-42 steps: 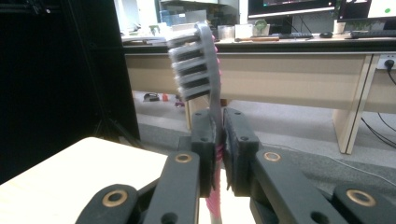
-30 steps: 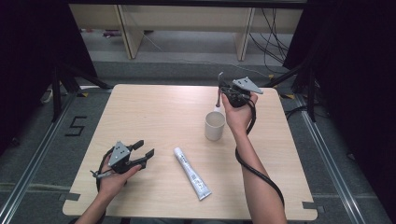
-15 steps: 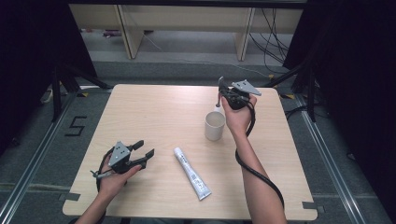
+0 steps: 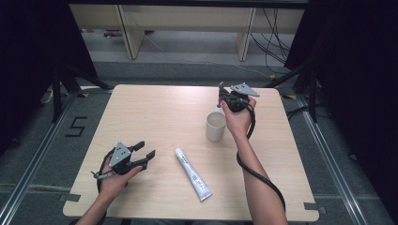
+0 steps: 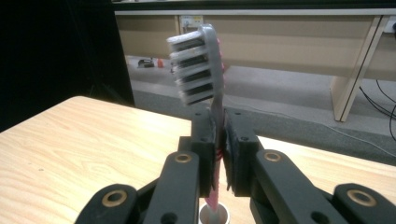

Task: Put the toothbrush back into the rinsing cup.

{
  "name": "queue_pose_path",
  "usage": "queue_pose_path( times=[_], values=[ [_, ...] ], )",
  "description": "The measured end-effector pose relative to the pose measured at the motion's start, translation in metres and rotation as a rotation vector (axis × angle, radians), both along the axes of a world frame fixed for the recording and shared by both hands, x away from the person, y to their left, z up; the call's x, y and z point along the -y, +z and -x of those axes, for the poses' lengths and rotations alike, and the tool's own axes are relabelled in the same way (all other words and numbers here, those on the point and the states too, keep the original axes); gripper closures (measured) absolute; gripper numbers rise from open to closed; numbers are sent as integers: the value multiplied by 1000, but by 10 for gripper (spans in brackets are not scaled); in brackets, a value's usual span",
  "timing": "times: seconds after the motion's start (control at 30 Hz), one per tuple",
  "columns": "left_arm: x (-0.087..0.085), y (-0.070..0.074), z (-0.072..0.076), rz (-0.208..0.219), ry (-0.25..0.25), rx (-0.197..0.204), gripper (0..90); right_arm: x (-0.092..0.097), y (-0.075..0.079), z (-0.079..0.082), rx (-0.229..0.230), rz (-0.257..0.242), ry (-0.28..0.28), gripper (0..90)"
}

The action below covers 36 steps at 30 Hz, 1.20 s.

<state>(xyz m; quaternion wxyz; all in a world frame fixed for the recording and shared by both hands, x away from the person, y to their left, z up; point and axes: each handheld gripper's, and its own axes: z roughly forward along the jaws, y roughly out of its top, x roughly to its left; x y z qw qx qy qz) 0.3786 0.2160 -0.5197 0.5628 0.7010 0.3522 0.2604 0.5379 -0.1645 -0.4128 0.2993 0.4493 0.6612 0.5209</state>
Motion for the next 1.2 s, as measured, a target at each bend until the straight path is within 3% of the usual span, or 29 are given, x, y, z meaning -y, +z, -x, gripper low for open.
queue_pose_path(
  times=[0.17,0.23,0.3,0.4,0.6,0.7,0.73,0.87,1.0,1.07,1.13,1.2],
  values=[
    [0,0,1,-8,1,-5,396,0,-5,-1,-13,24,-3,837],
    [0,0,1,-8,1,-5,396,0,-7,-1,-27,3,2,837],
    [0,0,1,-9,1,-5,396,0,-8,-2,-25,29,1,837],
    [0,0,0,-9,1,-6,396,-1,-8,-1,-44,9,2,836],
    [0,0,1,-11,-1,-7,396,-2,-11,-2,-49,24,0,836],
    [0,0,1,-10,-2,-7,396,0,-12,-3,-38,58,5,835],
    [0,0,1,-10,-1,-7,396,-1,-13,-2,-62,34,0,834],
    [1,-1,0,-10,-2,-8,396,0,-16,-3,-64,64,6,828],
    [2,-2,0,-2,-9,-5,396,0,-17,-3,-74,87,12,775],
    [2,-2,0,-2,-10,-4,396,-1,-17,-1,-108,64,18,742],
    [2,-1,0,-7,-11,0,396,1,-17,0,-103,78,11,715],
    [3,-1,0,-6,-12,0,396,2,-16,2,-127,77,19,679]
  ],
)
